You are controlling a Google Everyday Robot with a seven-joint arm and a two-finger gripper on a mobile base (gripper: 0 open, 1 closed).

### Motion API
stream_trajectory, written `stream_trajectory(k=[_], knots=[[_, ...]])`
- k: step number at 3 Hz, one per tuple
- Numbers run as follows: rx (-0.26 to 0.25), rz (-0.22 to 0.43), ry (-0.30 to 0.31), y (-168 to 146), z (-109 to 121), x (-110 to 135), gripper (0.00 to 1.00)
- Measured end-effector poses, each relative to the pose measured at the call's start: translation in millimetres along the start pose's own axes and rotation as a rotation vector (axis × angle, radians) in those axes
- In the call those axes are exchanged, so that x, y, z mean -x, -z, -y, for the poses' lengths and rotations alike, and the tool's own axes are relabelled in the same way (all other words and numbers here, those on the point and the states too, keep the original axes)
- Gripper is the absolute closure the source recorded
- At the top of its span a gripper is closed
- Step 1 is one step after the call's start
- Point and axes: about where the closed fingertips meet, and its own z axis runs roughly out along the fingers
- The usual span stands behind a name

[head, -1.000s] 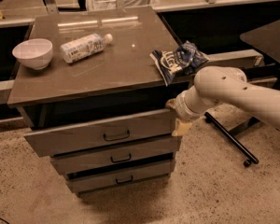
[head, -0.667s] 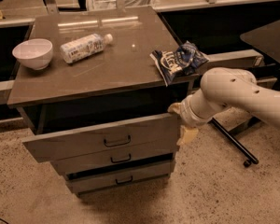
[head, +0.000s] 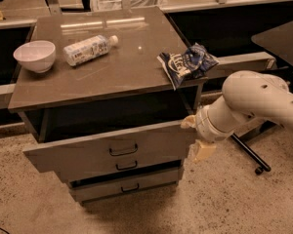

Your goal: Open top drawer

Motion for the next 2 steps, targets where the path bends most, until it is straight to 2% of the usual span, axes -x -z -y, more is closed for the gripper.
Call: stream_trajectory(k=[1,2], knots=[[-0.065,0.023,0.037,10,18,10,0.27],[-0.149,0.017,0.104,19,54,25,0.17]])
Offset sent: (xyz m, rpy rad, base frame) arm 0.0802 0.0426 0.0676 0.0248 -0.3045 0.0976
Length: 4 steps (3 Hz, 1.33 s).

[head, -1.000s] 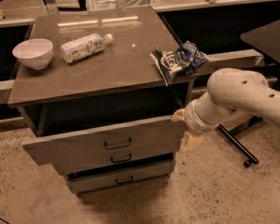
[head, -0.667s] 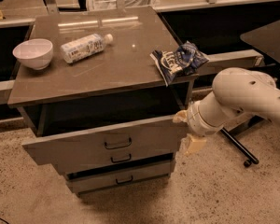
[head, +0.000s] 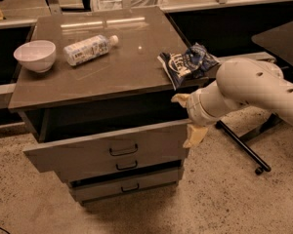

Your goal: Open top drawer

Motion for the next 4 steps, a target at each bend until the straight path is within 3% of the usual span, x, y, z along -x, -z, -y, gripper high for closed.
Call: stream_trajectory(k=[1,2,3,4], knots=[[-0.005,0.001,0.041,-29,35,2,0.19],[0.090,0.012,0.029,-67,32,-7,0.19],[0.218,0.002,0.010,-91,9,-23,0.33],[0.357,-0.024,0.021,-87,-23,-31,0.39]])
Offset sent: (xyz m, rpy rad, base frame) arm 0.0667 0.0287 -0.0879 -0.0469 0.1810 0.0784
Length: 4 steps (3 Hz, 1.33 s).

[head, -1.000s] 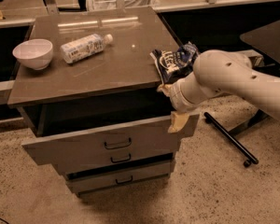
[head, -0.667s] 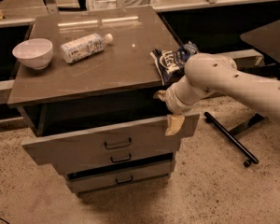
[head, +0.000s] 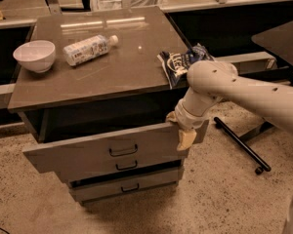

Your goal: Open top drawer

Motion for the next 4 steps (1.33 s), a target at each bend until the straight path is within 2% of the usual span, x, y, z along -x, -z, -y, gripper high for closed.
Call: stream_trajectory(k=[1,2,3,4], knots=[[0.097,-0.033,0.027,10,-26,4,0.39],[0.178,-0.024,0.035,27,-47,9,0.40],[0.178,0.031,0.050,64,-60,25,0.39],[0.122,0.055,0.086,96,-57,37,0.39]])
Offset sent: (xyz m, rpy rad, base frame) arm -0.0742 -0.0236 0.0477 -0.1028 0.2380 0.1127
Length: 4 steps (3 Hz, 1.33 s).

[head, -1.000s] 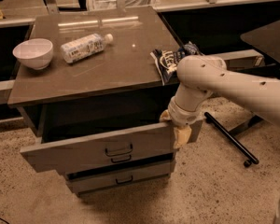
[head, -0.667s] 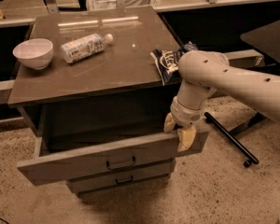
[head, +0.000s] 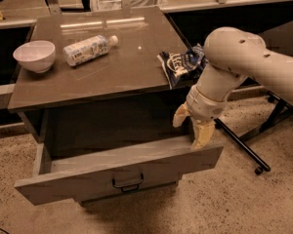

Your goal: Open top drawer

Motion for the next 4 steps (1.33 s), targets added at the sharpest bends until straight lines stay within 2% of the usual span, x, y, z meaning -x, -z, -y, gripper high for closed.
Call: stream_trajectory(k=[1,2,3,4], knots=[[-0.140,0.050,0.035,0,39,0,0.66],[-0.284,0.139,0.021,-23,75,-4,0.89],[-0.319,0.149,-0.019,-63,94,-12,1.00],[-0.257,0.092,-0.028,-97,87,-13,1.00]])
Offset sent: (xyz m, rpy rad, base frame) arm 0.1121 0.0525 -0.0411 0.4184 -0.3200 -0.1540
